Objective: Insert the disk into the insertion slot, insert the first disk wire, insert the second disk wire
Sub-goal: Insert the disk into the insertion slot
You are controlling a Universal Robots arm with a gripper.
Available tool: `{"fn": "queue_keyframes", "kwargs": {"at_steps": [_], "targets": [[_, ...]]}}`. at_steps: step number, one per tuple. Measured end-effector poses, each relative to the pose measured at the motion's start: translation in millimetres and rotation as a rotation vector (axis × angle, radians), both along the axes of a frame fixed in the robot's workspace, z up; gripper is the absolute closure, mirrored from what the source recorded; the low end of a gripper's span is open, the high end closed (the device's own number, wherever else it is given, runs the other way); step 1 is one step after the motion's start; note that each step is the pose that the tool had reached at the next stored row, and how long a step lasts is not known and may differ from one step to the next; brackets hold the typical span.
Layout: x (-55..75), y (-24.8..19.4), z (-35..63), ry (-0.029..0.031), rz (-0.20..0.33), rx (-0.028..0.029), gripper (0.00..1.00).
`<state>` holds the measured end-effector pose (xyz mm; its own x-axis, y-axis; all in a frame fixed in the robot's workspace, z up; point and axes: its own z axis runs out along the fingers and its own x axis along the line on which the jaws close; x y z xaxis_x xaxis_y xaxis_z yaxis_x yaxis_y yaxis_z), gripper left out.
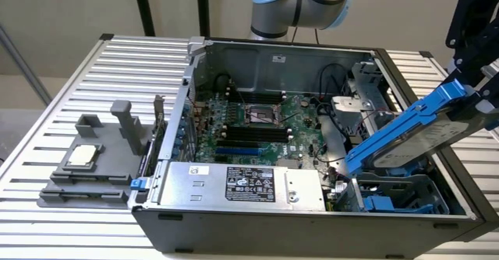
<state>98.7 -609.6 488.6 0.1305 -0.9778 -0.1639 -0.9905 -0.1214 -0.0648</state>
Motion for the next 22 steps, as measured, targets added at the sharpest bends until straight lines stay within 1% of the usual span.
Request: {"fn": "queue_keyframes", "kwargs": {"at_steps": [2,3,4,5,7,8,9,10,14,15,16,17,20,22], "targets": [[-0.1,-0.1,0.1,-0.0033,-0.019,0.0000,0.68],[-0.1,0.0,0.1,-0.0067,-0.025,0.0000,0.68],[0.0,0.0,0.1,-0.0131,-0.028,0.0000,0.68],[0.0,0.0,0.1,-0.0224,-0.030,0.0002,0.68],[-0.1,0.0,0.1,-0.0430,-0.033,0.0005,0.68],[-0.1,0.0,0.0,-0.0505,-0.035,0.0005,0.68],[-0.3,0.0,0.1,-0.0557,-0.036,0.0003,0.68],[-0.8,-0.1,0.1,-0.0594,-0.037,0.0003,0.68],[-3.7,-1.3,0.2,-0.0687,-0.040,-0.0005,0.68],[-4.1,-1.5,0.2,-0.0719,-0.041,-0.0014,0.68],[-4.4,-1.7,0.2,-0.0766,-0.042,-0.0029,0.68],[-4.5,-1.8,0.2,-0.0829,-0.043,-0.0056,0.68],[-4.9,-2.0,0.2,-0.1056,-0.047,-0.0167,0.68],[-5.9,-2.1,0.1,-0.1178,-0.049,-0.0243,0.68]]}}
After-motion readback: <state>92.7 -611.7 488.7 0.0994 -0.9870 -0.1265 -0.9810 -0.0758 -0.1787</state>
